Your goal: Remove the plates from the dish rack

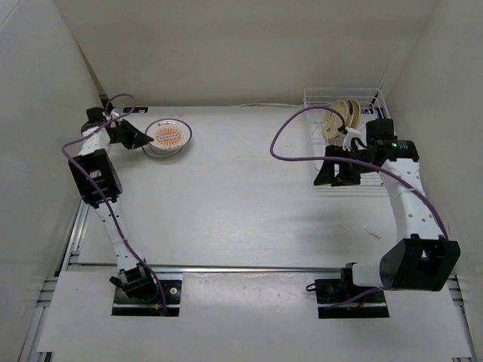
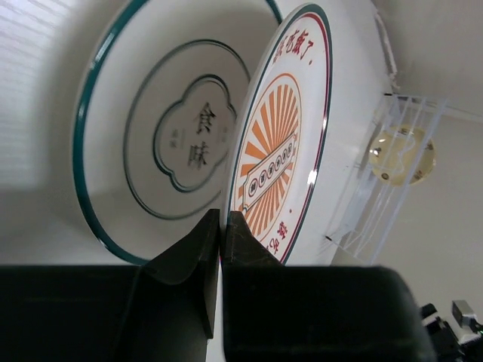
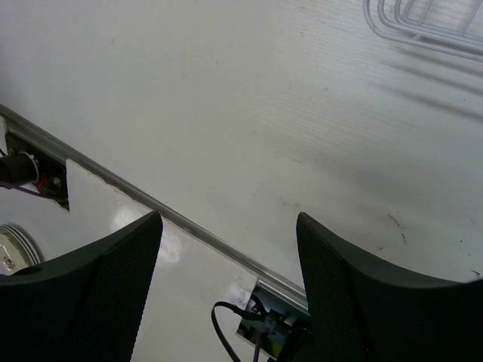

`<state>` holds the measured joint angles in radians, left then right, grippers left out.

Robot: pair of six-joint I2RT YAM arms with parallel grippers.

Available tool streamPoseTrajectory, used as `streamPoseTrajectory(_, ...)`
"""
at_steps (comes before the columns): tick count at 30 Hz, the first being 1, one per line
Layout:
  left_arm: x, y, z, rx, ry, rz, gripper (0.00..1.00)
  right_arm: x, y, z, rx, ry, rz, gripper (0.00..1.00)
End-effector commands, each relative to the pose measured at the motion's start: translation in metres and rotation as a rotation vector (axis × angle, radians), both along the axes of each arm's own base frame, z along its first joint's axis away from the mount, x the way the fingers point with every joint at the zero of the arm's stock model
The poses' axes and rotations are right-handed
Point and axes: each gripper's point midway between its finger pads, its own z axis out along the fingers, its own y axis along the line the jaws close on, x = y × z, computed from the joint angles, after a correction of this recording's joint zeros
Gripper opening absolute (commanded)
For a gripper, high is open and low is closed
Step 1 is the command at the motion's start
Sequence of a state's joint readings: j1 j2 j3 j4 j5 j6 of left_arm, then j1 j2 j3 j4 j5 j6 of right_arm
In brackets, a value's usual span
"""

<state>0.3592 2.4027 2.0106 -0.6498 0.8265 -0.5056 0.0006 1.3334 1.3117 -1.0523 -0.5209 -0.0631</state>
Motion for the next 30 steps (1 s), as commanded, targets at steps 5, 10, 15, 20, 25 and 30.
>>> streamPoseTrajectory(5, 0.023, 0.010, 0.024, 0.099, -0.121, -0.016, 0.10, -0.004, -0.003, 0.013, 0.057, -0.031, -0.021, 0.77)
streamPoseTrajectory(10, 0.026, 0.024, 0.013, 0.187, -0.092, 0.020, 0.10, -0.006, -0.004, 0.013, 0.065, -0.031, -0.026, 0.77)
streamPoseTrajectory(15, 0.022, 0.033, -0.003, 0.248, -0.039, 0.044, 0.20, -0.005, -0.004, 0.011, 0.065, -0.031, -0.026, 0.77)
streamPoseTrajectory(20, 0.018, 0.032, -0.005, 0.252, -0.035, 0.035, 0.50, -0.003, -0.004, 0.012, 0.068, -0.035, -0.032, 0.77)
streamPoseTrajectory(25, 0.014, 0.032, -0.004, 0.268, -0.041, 0.015, 0.72, -0.001, -0.005, 0.013, 0.075, -0.045, -0.037, 0.77)
streamPoseTrajectory(30, 0.013, 0.034, 0.010, 0.383, -0.064, 0.002, 0.94, 0.003, -0.010, 0.013, 0.044, -0.066, -0.060, 0.77)
